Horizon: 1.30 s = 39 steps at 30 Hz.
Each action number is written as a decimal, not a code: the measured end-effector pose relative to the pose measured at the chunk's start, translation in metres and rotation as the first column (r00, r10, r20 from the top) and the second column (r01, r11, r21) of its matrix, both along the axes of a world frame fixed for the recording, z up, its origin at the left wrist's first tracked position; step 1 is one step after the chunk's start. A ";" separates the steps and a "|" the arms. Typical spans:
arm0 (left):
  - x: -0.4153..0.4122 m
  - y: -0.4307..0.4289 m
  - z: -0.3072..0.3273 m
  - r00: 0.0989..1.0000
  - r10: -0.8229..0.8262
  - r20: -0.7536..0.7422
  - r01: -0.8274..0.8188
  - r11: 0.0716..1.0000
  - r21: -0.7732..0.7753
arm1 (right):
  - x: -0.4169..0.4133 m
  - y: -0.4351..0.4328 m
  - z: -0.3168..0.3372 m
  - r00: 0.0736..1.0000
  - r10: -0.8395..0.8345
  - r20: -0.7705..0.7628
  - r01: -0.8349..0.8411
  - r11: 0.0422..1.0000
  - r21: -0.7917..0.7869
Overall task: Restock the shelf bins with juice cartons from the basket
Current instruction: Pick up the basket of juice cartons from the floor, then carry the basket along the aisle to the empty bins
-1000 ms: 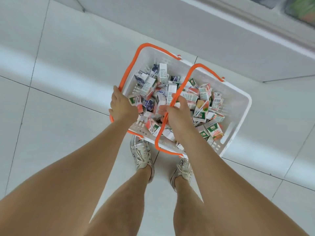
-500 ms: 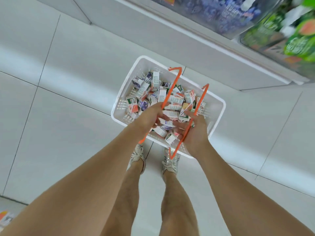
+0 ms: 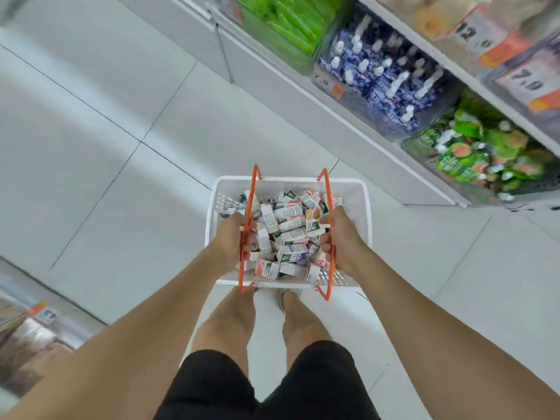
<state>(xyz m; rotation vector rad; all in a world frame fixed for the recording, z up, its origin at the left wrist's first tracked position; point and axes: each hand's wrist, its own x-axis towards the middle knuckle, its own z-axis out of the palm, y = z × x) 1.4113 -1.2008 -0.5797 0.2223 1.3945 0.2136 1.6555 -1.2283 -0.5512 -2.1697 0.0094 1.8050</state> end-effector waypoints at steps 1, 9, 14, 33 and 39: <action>-0.014 -0.004 0.019 0.999 0.044 0.003 -0.044 0.999 -0.008 | -0.013 0.005 0.018 0.998 0.063 0.017 -0.063 0.998 0.016; -0.146 0.003 0.153 0.943 0.331 0.023 -0.331 0.944 0.009 | -0.128 0.058 0.137 0.975 0.174 0.139 -0.197 0.966 0.168; -0.226 0.046 0.210 0.899 0.428 0.087 -0.435 0.896 0.092 | -0.210 0.113 0.194 0.962 0.240 0.134 -0.266 0.936 0.231; -0.558 0.429 0.258 0.825 0.564 -0.044 -0.527 0.795 0.300 | -0.557 0.530 0.242 0.864 0.474 0.171 -0.503 0.789 0.352; -0.664 0.564 0.277 0.847 0.528 -0.063 -0.480 0.809 0.339 | -0.670 0.666 0.257 0.801 0.564 0.202 -0.596 0.718 0.359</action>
